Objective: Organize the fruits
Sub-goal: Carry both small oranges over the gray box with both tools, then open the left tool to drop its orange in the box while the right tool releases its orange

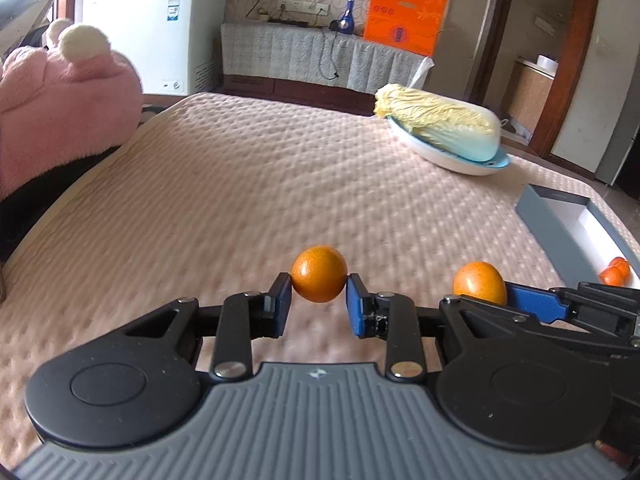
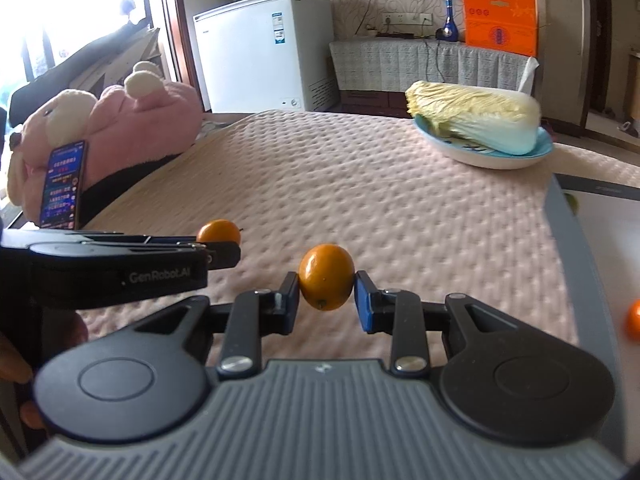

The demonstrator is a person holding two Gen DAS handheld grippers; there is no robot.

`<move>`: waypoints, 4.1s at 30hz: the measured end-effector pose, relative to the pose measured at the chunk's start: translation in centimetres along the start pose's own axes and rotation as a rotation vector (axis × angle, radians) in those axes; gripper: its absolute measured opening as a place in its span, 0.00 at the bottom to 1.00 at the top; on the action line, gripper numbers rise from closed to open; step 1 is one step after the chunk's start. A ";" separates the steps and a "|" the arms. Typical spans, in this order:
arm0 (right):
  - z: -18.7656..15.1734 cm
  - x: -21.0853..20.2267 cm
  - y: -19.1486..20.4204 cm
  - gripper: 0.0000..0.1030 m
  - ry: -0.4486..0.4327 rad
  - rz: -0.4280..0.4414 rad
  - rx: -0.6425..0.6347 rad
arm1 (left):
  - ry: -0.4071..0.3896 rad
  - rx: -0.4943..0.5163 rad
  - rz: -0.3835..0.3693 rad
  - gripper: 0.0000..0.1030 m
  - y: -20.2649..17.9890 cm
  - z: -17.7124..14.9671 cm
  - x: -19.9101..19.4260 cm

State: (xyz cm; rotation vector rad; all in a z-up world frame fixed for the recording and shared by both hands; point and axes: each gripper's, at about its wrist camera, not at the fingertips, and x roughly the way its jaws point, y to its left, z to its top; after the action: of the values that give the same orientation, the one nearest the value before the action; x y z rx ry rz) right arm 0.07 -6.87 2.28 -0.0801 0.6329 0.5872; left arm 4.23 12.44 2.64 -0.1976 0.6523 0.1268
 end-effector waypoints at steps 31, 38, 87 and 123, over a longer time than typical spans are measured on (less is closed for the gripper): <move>-1.0 -10.1 -7.9 0.32 -0.098 -0.135 0.069 | -0.033 0.119 -0.124 0.33 -10.2 -0.4 -2.0; -1.7 -12.3 -9.3 0.32 -0.114 -0.155 0.078 | -0.029 0.149 -0.160 0.33 -13.2 -1.0 -1.9; -5.2 -18.2 -14.9 0.32 -0.116 -0.255 0.123 | -0.022 0.251 -0.353 0.34 -26.1 -2.5 0.0; -5.8 -18.0 -15.5 0.32 -0.068 -0.255 0.134 | -0.010 0.267 -0.374 0.34 -29.6 -1.3 3.5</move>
State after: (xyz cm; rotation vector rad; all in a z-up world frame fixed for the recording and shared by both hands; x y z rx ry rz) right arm -6.39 -30.08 6.46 -0.0143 0.5841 0.2991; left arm 11.54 -16.43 3.67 -0.0591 0.6059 -0.3179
